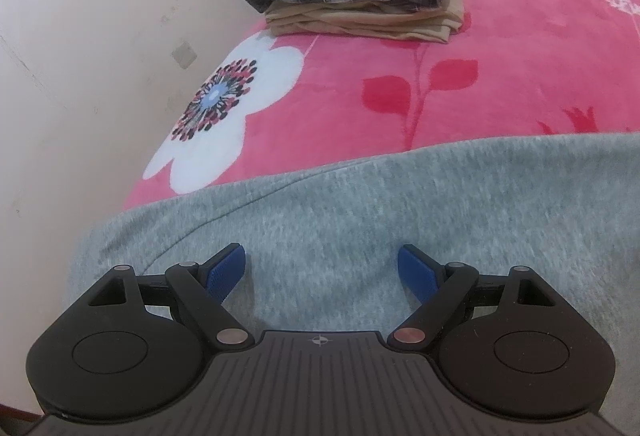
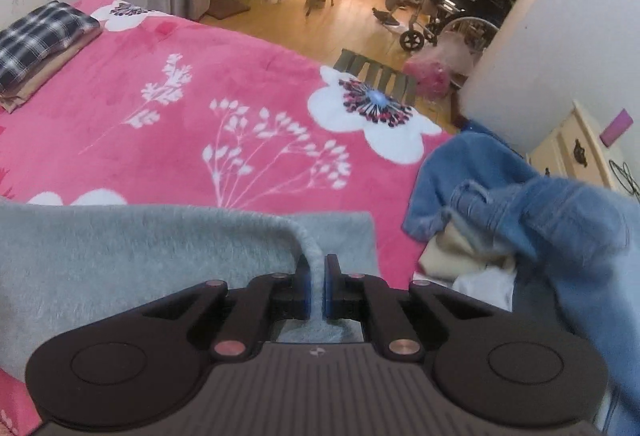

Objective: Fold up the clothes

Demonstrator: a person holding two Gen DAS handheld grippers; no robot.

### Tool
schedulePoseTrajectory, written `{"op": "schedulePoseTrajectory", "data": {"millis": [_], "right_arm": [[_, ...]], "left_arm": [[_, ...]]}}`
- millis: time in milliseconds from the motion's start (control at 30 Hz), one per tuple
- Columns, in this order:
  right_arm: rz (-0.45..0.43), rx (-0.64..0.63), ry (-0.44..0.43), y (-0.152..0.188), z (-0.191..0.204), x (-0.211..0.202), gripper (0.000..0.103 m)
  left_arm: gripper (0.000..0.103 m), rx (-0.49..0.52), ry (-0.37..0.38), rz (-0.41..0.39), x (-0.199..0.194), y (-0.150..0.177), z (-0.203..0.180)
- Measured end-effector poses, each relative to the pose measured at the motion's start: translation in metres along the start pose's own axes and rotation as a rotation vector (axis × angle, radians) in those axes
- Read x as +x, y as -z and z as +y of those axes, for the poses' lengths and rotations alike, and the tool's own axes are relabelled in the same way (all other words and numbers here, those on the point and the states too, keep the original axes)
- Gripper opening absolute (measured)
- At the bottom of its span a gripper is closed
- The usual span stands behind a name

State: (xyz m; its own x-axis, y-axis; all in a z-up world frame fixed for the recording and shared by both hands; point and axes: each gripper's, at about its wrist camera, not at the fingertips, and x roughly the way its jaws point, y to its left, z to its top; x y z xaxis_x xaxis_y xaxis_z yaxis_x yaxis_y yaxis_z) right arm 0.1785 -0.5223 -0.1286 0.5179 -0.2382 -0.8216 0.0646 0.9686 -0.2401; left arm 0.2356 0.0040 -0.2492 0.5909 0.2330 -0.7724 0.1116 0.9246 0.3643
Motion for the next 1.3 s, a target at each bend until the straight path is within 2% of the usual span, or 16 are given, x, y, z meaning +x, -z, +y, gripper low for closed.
{"op": "schedulePoseTrajectory", "data": {"millis": [233,533,600,667,767,867,967,1000,1067,1100,1167,1300], "right_arm": [[0.086,-0.061,-0.019,-0.020,-0.001,0.043,0.006],[0.200,0.021,-0.079,-0.009,-0.002,0.138,0.008],[0.201,0.048,-0.068,-0.004,-0.005,0.154,0.027],[0.190,0.130,-0.060,-0.001,-0.019,0.158,0.056],[0.138,0.342,-0.083,0.004,-0.058,0.151,0.059],[0.047,0.528,-0.005,0.010,-0.095,0.130,0.060],[-0.064,0.615,0.086,0.017,-0.114,0.102,0.060],[-0.089,0.628,0.074,0.021,-0.115,0.093,0.060],[-0.125,0.650,-0.005,0.031,-0.114,0.076,0.060],[-0.116,0.661,-0.062,0.036,-0.113,0.072,0.061],[-0.041,0.683,-0.145,0.044,-0.108,0.078,0.063],[0.082,0.797,-0.223,0.054,-0.110,0.105,0.064]], "left_arm": [[0.085,0.032,-0.030,-0.007,-0.001,0.000,-0.003],[0.086,0.059,-0.042,-0.026,-0.001,0.003,-0.006],[0.086,0.063,-0.042,-0.026,-0.001,0.002,-0.006],[0.086,0.068,-0.044,-0.025,-0.001,0.002,-0.007],[0.086,0.078,-0.046,-0.025,0.000,0.002,-0.008],[0.086,0.078,-0.044,-0.023,0.000,0.001,-0.008],[0.086,0.081,-0.048,-0.025,0.000,0.002,-0.009],[0.086,0.082,-0.050,-0.026,0.000,0.002,-0.009],[0.086,0.082,-0.054,-0.028,0.000,0.002,-0.010],[0.086,0.081,-0.056,-0.029,0.000,0.002,-0.011],[0.086,0.080,-0.059,-0.029,0.000,0.002,-0.012],[0.086,0.079,-0.066,-0.023,0.000,0.001,-0.013]]}}
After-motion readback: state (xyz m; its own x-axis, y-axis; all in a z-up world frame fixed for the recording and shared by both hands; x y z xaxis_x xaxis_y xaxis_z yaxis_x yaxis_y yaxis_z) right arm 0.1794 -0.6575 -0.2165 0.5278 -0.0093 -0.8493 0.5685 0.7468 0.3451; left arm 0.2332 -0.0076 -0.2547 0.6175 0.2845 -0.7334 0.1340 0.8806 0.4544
